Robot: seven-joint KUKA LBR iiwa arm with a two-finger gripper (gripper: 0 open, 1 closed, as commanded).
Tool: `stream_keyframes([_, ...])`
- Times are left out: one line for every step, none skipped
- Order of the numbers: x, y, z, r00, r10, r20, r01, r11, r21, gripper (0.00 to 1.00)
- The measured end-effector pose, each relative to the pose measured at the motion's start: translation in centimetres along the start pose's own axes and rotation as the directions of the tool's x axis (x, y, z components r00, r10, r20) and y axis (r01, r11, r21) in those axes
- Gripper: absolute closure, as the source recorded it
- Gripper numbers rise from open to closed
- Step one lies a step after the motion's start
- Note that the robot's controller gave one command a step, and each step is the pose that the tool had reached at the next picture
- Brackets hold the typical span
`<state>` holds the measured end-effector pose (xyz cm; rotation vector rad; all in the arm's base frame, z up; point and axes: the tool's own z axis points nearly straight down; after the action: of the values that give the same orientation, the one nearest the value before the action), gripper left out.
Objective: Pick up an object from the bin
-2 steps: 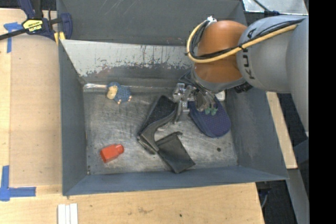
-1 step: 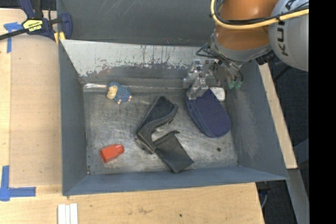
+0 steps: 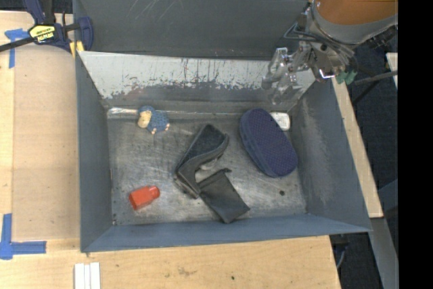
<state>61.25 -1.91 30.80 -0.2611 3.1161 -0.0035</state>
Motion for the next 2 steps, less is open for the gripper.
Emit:
stream_keyframes([0.2, 0.5, 14.0, 0.996, -0.085, -0.018, 0.085, 0.996, -0.006, 1.00])
stream_keyframes([1.3, -0.4, 8.8, 0.998, -0.065, -0.005, 0.065, 0.998, -0.002, 1.00])
